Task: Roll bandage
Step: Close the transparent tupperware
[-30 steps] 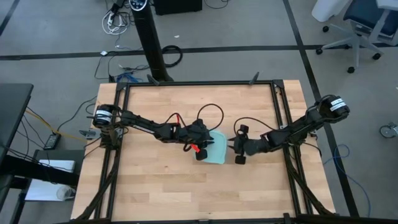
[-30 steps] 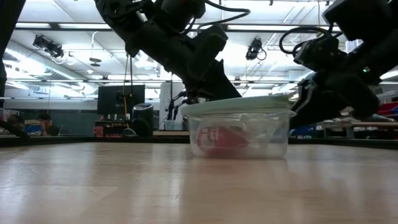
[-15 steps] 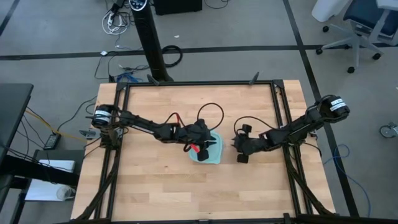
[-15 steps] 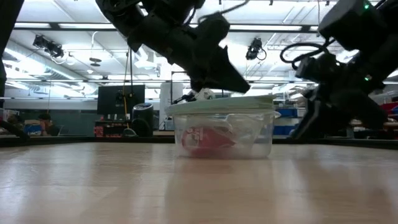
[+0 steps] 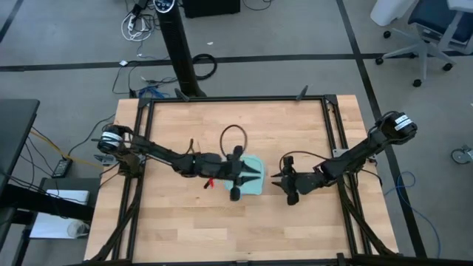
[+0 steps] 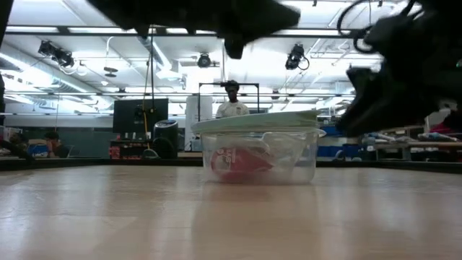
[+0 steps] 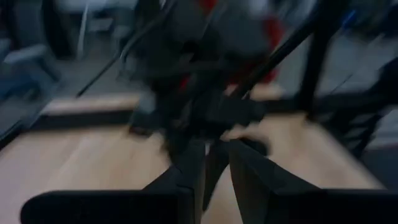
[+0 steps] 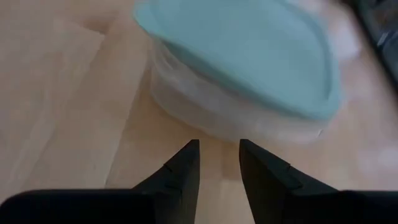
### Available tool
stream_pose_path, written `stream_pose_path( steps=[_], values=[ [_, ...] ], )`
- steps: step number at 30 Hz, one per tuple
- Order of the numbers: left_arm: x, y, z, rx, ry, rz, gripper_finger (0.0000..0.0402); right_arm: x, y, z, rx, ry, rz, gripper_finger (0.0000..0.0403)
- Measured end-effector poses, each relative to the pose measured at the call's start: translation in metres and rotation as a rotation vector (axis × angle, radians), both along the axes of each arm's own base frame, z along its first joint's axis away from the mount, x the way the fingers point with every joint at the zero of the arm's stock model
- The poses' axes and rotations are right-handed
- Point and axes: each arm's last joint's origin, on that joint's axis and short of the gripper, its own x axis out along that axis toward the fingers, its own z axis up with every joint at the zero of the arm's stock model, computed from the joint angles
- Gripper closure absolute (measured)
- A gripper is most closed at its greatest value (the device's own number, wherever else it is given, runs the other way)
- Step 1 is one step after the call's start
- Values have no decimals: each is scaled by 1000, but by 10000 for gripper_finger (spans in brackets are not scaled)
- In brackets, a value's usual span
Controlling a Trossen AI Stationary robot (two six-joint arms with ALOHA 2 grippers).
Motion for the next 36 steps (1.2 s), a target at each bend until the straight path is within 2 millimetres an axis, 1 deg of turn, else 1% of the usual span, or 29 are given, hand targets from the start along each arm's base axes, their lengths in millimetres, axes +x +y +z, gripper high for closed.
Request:
stream_pose_path(
  steps=[2,6,9,12,14,17,20,22,24,26,28,31,33,36],
  values=[
    [-8,-4,-4,-27,-78,-41,326,2,8,7,-72,-22,42,292],
    [-24,-1,-23,-98,-108,-29,326,7,23,23,-128,-68,109,292],
    [-33,8,-31,-157,-130,41,326,12,31,33,-146,-92,141,294],
    [-42,20,-39,-218,-110,153,326,16,36,37,-154,-101,157,293],
    [-47,29,-46,-253,-94,218,326,19,39,35,-161,-84,164,293],
    [-51,37,-51,-300,-73,266,326,27,44,26,-199,-44,187,295],
    [-53,44,-56,-331,-34,297,326,37,55,20,-258,-14,209,298],
    [-54,47,-59,-343,-21,311,326,39,65,17,-320,-10,177,301],
    [-57,47,-55,-342,-33,309,326,40,73,13,-435,-8,139,304],
    [-58,48,-52,-334,-55,309,326,40,81,11,-530,-5,141,308],
    [-64,50,-53,-314,-33,319,326,41,85,8,-560,3,160,312],
    [-69,51,-50,-311,-47,336,326,41,87,-2,-586,32,174,314],
    [-71,51,-48,-312,-57,338,326,43,88,-3,-590,20,170,314],
    [-75,52,-51,-303,-32,360,326,42,89,-3,-602,13,162,314]
  ],
)
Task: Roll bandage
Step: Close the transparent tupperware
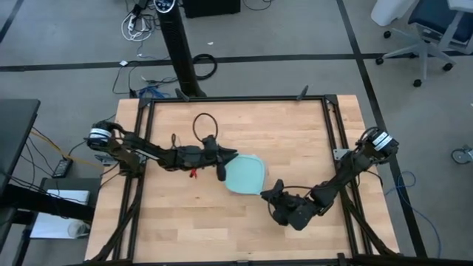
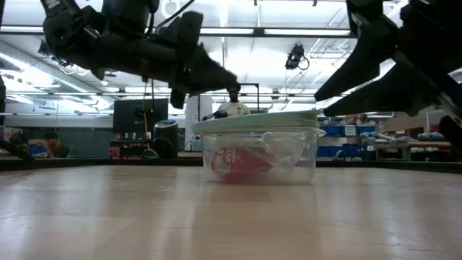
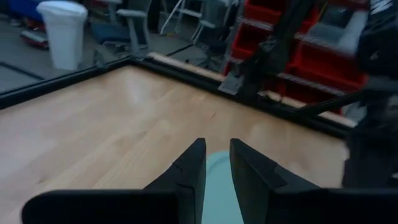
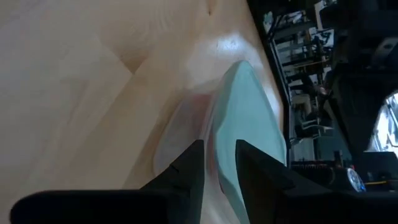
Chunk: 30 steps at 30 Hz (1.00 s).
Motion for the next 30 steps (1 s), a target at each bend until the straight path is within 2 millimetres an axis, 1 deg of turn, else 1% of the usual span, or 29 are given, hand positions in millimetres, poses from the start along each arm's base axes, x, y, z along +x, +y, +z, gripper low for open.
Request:
stream_pose_path(
  steps=[5,8,19,24,28,30],
  values=[
    [-10,3,-5,8,38,68,326,1,0,1,11,-5,4,319],
    [-12,4,-6,10,42,79,326,2,-1,1,9,-4,2,320],
    [-12,4,-5,-1,36,81,326,9,-11,-1,24,22,-2,323],
    [-12,4,-6,-2,38,81,326,10,-11,0,29,15,-5,324],
    [-12,4,-6,-2,39,81,326,10,-11,0,30,15,-6,333],
    [-12,4,-6,-2,41,81,326,9,-10,0,33,13,-4,344]
  ],
)
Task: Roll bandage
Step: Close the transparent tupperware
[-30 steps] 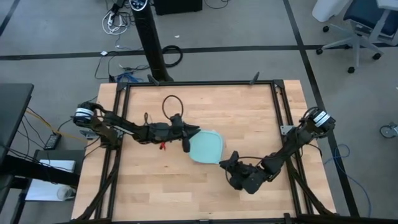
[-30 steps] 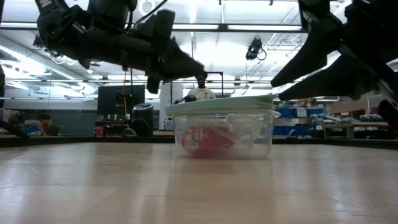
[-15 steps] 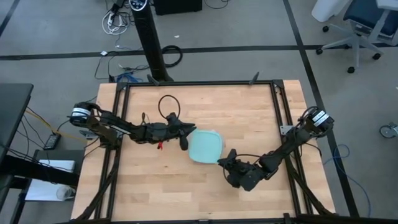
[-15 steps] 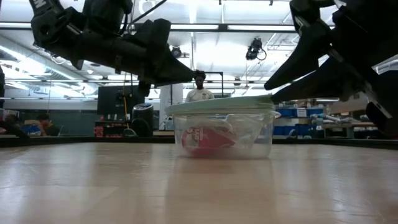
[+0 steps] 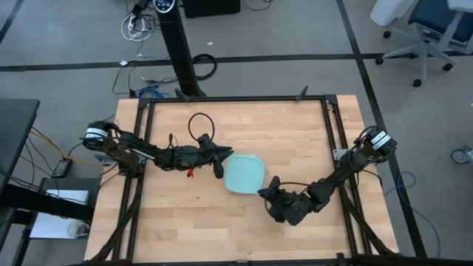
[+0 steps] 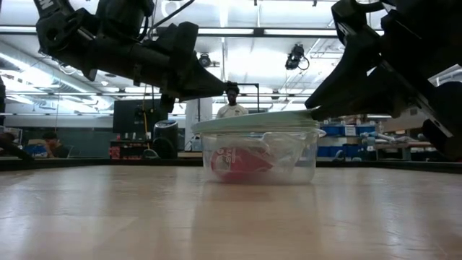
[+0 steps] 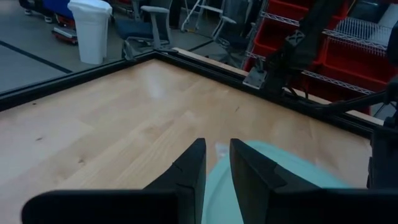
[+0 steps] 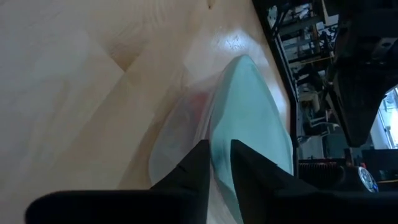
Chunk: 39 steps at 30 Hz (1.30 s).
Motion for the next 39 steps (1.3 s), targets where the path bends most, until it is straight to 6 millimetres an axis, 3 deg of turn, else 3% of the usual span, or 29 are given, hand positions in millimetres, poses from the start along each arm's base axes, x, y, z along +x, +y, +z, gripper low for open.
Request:
stream_pose_path(
  steps=[6,14,39],
  values=[
    [0,0,-2,-1,17,-7,326,-1,1,0,11,1,1,396],
    [-3,5,-14,-56,127,5,326,-4,4,0,-16,-11,-10,399],
    [-1,5,-11,-70,96,-40,326,-10,-1,-1,-244,33,-64,402]
  ],
)
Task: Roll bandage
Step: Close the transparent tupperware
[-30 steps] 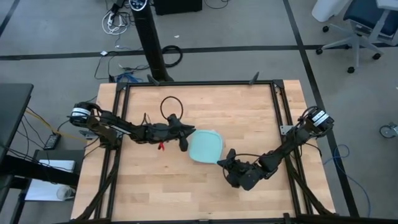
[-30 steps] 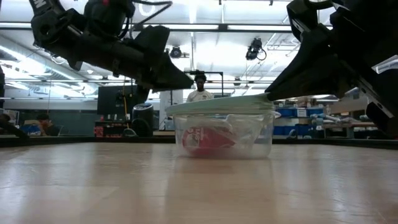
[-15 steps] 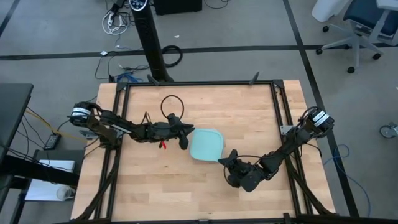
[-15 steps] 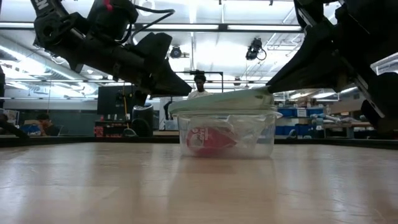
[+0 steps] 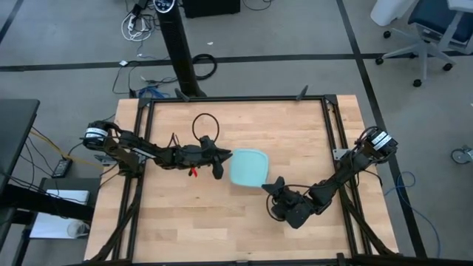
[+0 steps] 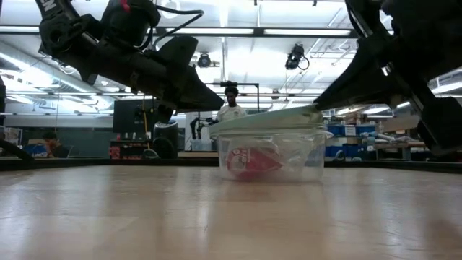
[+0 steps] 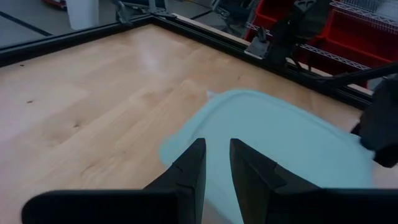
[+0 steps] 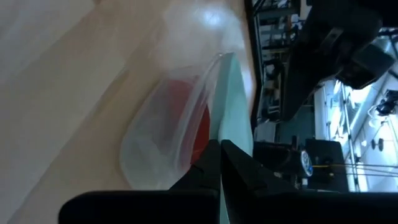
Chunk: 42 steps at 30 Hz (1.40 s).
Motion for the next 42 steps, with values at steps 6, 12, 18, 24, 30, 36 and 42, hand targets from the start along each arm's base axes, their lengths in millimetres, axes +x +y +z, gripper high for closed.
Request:
stream_pose_path(
  steps=[6,12,18,24,30,36,42],
  values=[
    [0,0,0,-4,-2,-14,326,-7,3,8,-1,-21,1,403],
    [0,0,1,-5,-10,-17,326,-18,-3,10,53,35,-22,403],
    [2,-2,4,-16,-43,-55,326,-26,-8,3,111,126,-45,399],
    [2,-3,4,-28,-47,-104,326,-32,-10,-2,177,174,-76,384],
    [3,-3,5,-26,-48,-116,326,-32,-10,0,186,158,-83,347],
    [7,-4,11,-17,-64,-153,326,-35,-14,18,171,70,-98,320],
    [11,-7,14,-61,-71,-220,326,-52,-22,44,299,-18,-160,309]
  ],
)
